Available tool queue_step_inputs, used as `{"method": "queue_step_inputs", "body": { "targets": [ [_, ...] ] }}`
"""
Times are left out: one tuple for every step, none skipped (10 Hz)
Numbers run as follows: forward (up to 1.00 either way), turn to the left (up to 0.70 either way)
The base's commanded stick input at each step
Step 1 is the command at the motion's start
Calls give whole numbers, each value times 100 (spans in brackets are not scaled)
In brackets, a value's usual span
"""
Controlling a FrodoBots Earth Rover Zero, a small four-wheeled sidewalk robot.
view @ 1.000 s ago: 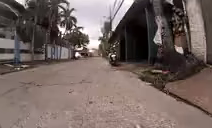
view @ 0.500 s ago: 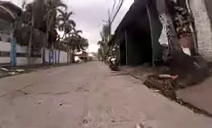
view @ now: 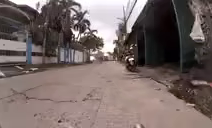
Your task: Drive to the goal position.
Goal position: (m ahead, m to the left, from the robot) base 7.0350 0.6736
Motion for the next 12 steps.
{"method": "queue_step_inputs", "body": {
  "targets": [
    [100, 4],
    [100, 4],
    [100, 4],
    [100, 4],
    [100, 4],
    [100, 4],
    [100, 4],
    [100, 4],
    [100, 4],
    [100, 4],
    [100, 4],
    [100, 4]
  ]
}}
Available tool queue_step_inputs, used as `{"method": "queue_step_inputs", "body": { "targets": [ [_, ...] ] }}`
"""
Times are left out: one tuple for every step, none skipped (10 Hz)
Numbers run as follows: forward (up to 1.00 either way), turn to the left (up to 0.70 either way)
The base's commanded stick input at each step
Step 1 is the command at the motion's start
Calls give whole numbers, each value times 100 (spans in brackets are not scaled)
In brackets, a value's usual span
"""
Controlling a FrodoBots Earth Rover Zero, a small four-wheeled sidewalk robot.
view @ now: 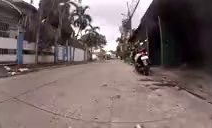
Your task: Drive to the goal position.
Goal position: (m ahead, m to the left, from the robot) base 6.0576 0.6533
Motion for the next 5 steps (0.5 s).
{"method": "queue_step_inputs", "body": {
  "targets": [
    [100, 4],
    [100, 4],
    [100, 4],
    [100, 4],
    [100, 4]
  ]
}}
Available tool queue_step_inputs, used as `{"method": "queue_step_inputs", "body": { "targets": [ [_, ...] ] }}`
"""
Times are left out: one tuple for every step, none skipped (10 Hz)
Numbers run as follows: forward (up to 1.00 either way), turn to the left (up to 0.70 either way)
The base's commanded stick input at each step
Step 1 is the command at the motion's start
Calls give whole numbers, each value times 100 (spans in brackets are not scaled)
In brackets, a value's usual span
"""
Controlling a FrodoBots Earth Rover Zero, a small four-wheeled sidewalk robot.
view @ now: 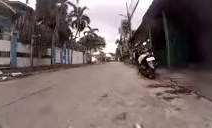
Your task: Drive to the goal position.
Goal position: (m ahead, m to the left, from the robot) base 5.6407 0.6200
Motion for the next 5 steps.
{"method": "queue_step_inputs", "body": {
  "targets": [
    [100, 4],
    [100, 4],
    [100, 4],
    [100, 4],
    [100, 4]
  ]
}}
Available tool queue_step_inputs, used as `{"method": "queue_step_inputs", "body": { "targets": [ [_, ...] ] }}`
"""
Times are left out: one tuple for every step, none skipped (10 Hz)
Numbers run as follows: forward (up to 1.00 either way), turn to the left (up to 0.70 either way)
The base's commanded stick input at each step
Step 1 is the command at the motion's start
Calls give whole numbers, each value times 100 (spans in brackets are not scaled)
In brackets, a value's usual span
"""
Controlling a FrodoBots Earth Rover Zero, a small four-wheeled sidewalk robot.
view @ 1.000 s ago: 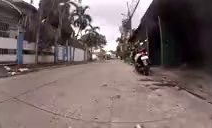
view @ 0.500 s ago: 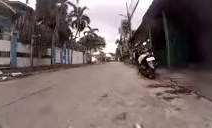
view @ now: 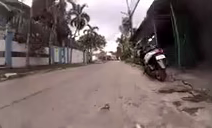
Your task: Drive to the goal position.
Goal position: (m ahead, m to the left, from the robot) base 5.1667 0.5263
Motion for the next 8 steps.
{"method": "queue_step_inputs", "body": {
  "targets": [
    [100, 4],
    [100, 4],
    [100, 4],
    [100, 4],
    [100, 4],
    [100, 4],
    [100, 4],
    [100, 4]
  ]
}}
